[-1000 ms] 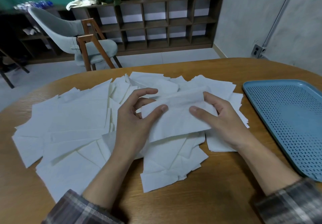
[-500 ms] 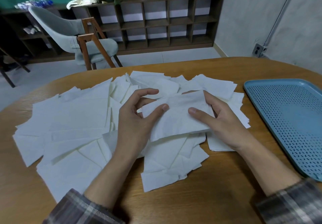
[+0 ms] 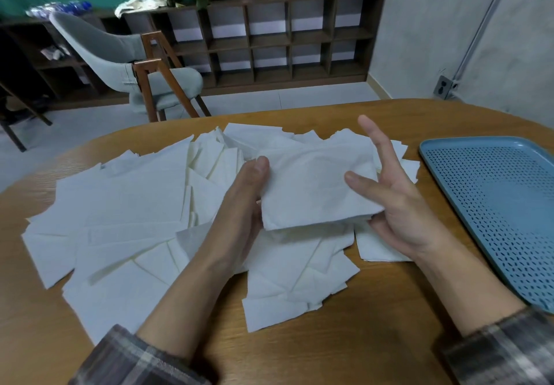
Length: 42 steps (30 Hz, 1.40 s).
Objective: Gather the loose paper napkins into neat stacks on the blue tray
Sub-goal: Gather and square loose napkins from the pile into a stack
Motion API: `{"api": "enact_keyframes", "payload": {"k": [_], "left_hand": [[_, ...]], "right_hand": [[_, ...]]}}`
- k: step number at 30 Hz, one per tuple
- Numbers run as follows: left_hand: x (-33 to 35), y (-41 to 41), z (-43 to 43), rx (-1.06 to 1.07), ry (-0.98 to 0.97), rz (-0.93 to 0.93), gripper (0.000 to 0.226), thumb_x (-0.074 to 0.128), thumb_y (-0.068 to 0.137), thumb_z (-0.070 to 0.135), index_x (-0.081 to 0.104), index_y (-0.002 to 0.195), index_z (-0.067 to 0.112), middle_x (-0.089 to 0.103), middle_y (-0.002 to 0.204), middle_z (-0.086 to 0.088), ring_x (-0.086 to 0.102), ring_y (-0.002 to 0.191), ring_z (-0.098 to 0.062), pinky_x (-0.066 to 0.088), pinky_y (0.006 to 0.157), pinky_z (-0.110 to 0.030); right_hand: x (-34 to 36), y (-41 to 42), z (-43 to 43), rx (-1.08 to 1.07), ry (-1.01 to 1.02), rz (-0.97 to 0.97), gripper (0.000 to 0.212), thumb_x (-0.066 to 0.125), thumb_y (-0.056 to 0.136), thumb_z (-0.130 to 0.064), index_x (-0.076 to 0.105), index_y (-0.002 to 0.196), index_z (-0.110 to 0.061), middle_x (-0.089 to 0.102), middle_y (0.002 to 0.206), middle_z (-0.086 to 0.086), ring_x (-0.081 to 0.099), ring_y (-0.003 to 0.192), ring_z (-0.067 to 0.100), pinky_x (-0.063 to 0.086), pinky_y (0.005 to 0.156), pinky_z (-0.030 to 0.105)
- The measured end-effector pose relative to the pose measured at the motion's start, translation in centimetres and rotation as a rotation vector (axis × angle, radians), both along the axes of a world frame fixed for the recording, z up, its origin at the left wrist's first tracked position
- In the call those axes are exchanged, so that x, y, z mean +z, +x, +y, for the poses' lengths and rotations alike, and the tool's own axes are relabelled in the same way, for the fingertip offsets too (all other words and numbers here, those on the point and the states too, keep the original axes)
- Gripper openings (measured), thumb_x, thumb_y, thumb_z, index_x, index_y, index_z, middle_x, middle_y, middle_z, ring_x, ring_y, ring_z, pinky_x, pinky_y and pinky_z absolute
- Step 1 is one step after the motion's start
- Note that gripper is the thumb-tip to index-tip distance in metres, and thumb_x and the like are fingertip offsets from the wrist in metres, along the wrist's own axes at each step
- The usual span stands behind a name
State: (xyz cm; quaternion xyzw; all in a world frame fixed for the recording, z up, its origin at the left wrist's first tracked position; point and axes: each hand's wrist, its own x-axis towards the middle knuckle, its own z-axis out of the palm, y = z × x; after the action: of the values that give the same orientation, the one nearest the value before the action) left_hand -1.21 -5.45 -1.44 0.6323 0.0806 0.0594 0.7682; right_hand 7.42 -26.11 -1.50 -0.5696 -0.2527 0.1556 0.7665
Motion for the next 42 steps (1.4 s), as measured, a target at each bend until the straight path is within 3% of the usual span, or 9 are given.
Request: {"api": "enact_keyframes", "payload": {"k": [6,10,15,17,22,24,30,37,42], "left_hand": [[-0.3,0.1,0.5,-0.057,-0.022,-0.002,0.073,0.051,0.088,0.08,0.053,0.148,0.039,0.066,0.145,0.005,0.064,0.133,-0.022,0.042,0.118,-0.054],[0.3,0.0,-0.2,-0.1,-0.075,-0.007,0.074,0.039,0.09,0.078,0.05,0.149,0.035,0.067,0.142,0.008,0.064,0.132,-0.016,0.048,0.114,-0.041],[-0.1,-0.1,0.1,0.012,0.041,-0.041,0.051,0.07,0.091,0.059,0.063,0.135,0.034,0.072,0.133,0.009,0.068,0.125,-0.016,0.055,0.105,-0.042],[0.0,-0.3,-0.1,0.079,0.221,-0.092,0.05,0.08,0.089,0.049,0.062,0.134,0.036,0.072,0.121,0.02,0.07,0.113,-0.004,0.06,0.089,-0.029],[0.1,-0.7,-0.4,0.253,0.393,-0.248,0.049,0.078,0.092,0.023,0.059,0.137,0.031,0.073,0.108,0.018,0.072,0.094,0.0,0.056,0.069,-0.016],[-0.1,-0.5,-0.1,0.297,0.404,-0.249,0.053,0.075,0.095,0.025,0.053,0.143,0.034,0.066,0.116,0.034,0.07,0.1,0.002,0.056,0.071,-0.015],[-0.1,-0.4,0.3,0.189,0.484,-0.213,0.056,0.058,0.105,0.041,0.03,0.151,0.057,0.04,0.158,0.023,0.064,0.121,-0.007,0.057,0.102,-0.034],[-0.6,-0.2,0.6,0.06,0.587,-0.235,0.026,0.039,0.115,0.023,0.06,0.128,0.03,0.062,0.126,0.014,0.06,0.113,-0.011,0.044,0.092,-0.023],[-0.5,-0.3,0.5,-0.004,0.566,-0.252,0.025,0.049,0.111,0.008,0.072,0.114,0.018,0.07,0.119,0.01,0.061,0.119,-0.012,0.043,0.096,-0.02]], "right_hand": [[-0.2,0.3,-0.6,0.105,0.076,0.114,0.08,0.069,0.09,-0.011,0.042,0.152,-0.054,0.067,0.141,0.005,0.068,0.125,0.029,0.059,0.095,0.036],[-0.5,0.3,-0.3,0.04,-0.032,0.062,0.081,0.07,0.09,-0.011,0.04,0.153,-0.052,0.066,0.142,0.004,0.065,0.13,0.03,0.053,0.105,0.046],[-0.4,0.1,0.0,-0.033,-0.133,-0.013,0.081,0.075,0.087,-0.02,0.039,0.151,-0.055,0.063,0.146,-0.001,0.062,0.133,0.026,0.047,0.114,0.055],[-0.4,0.1,0.0,-0.026,-0.12,-0.011,0.082,0.075,0.086,-0.02,0.038,0.151,-0.056,0.063,0.146,0.001,0.063,0.132,0.028,0.049,0.111,0.056],[-0.5,0.0,-0.1,0.034,-0.062,-0.012,0.087,0.069,0.09,-0.01,0.031,0.154,-0.056,0.069,0.137,0.008,0.066,0.127,0.03,0.056,0.099,0.04],[-0.5,0.0,-0.2,0.084,-0.058,-0.029,0.085,0.072,0.094,-0.008,0.033,0.153,-0.056,0.067,0.14,0.01,0.065,0.128,0.028,0.056,0.096,0.032],[-0.3,-0.1,-0.4,0.081,-0.214,-0.113,0.047,0.081,0.092,-0.028,0.066,0.136,-0.037,0.063,0.141,-0.014,0.056,0.137,0.013,0.047,0.111,0.036],[-0.9,0.0,-0.2,-0.057,-0.462,-0.22,0.035,0.072,0.097,-0.021,0.068,0.128,-0.037,0.062,0.137,-0.028,0.044,0.138,-0.01,0.031,0.119,0.027],[-0.8,-0.1,-0.4,-0.005,-0.482,-0.187,0.042,0.074,0.096,-0.023,0.062,0.132,-0.042,0.055,0.139,-0.032,0.039,0.138,-0.013,0.033,0.114,0.022]]}}
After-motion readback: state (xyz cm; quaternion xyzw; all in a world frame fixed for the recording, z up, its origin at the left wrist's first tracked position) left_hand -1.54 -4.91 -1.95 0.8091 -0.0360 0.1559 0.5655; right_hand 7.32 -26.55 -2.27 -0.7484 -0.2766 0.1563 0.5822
